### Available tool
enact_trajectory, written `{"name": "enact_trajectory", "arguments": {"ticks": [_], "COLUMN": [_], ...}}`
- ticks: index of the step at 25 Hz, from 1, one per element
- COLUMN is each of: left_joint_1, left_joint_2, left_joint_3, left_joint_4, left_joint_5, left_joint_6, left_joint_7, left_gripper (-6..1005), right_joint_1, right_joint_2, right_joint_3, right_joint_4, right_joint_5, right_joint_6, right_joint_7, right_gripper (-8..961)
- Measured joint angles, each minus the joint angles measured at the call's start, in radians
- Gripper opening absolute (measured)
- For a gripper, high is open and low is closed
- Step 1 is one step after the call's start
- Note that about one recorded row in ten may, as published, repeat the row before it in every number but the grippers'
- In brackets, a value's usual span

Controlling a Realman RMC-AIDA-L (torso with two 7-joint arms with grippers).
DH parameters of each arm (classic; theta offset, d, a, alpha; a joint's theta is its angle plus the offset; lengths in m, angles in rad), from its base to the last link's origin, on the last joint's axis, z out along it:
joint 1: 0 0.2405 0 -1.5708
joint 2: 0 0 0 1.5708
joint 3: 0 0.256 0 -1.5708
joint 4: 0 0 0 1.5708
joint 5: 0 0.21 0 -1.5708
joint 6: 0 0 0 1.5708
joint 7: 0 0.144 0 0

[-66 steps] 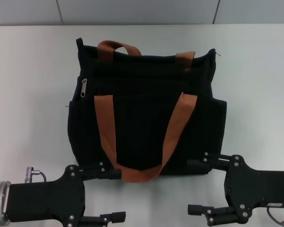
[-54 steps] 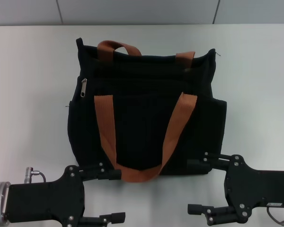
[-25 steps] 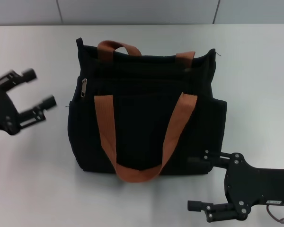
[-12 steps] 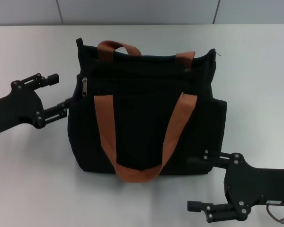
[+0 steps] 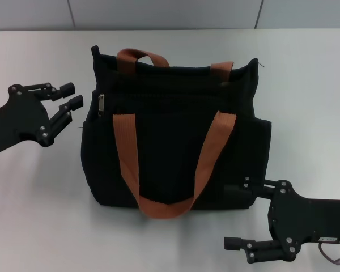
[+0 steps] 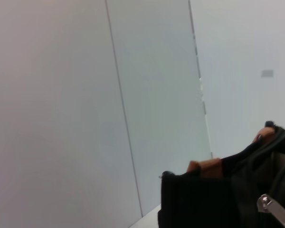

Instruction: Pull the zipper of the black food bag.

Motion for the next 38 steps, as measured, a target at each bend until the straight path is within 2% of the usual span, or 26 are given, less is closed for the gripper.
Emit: {"name": "enact_trajectory", "arguments": {"ticks": [5,7,11,14,18,21,23,30,34,38], "left_joint_1": [0.001,0.005,0.02,0.023,0.01,-0.006,-0.05,-0.07,-0.09,-0.109], "left_joint_2": [0.0,0.007,0.043,0.063,0.055,0.05,0.048,0.042,0.033,0.026], "left_joint_3": [0.001,-0.002,-0.005,0.001,0.002,0.003,0.003,0.003,0.004,0.022], "left_joint_4": [0.0,0.001,0.012,0.02,0.036,0.048,0.055,0.086,0.1,0.104], "left_joint_5": [0.0,0.0,0.007,0.035,0.086,0.12,0.188,0.205,0.207,0.22], "left_joint_6": [0.006,-0.009,0.038,0.085,0.095,0.094,0.089,0.069,0.026,0.018], "left_joint_7": [0.004,-0.006,-0.082,-0.145,-0.169,-0.182,-0.209,-0.215,-0.215,-0.214], "left_gripper": [234,163,9,12,16,114,180,364,605,691], "right_joint_1": [0.008,0.01,0.01,0.009,0.009,0.009,0.009,0.01,0.01,0.013], "right_joint_2": [0.0,0.0,0.0,0.0,0.0,0.0,0.0,0.0,0.0,0.0], "right_joint_3": [-0.001,-0.001,0.0,0.001,0.001,0.001,0.001,0.001,0.001,0.001], "right_joint_4": [0.001,0.001,0.0,0.0,0.001,-0.003,-0.004,-0.004,-0.005,-0.007], "right_joint_5": [0.0,0.0,-0.002,-0.003,-0.003,-0.003,-0.004,-0.005,-0.002,-0.001], "right_joint_6": [-0.001,-0.001,-0.001,-0.001,-0.001,-0.001,-0.001,-0.001,-0.001,-0.001], "right_joint_7": [0.012,0.019,0.023,0.024,0.024,0.034,0.038,0.039,0.044,0.051], "right_gripper": [824,824,824,825,825,825,825,824,825,824]}}
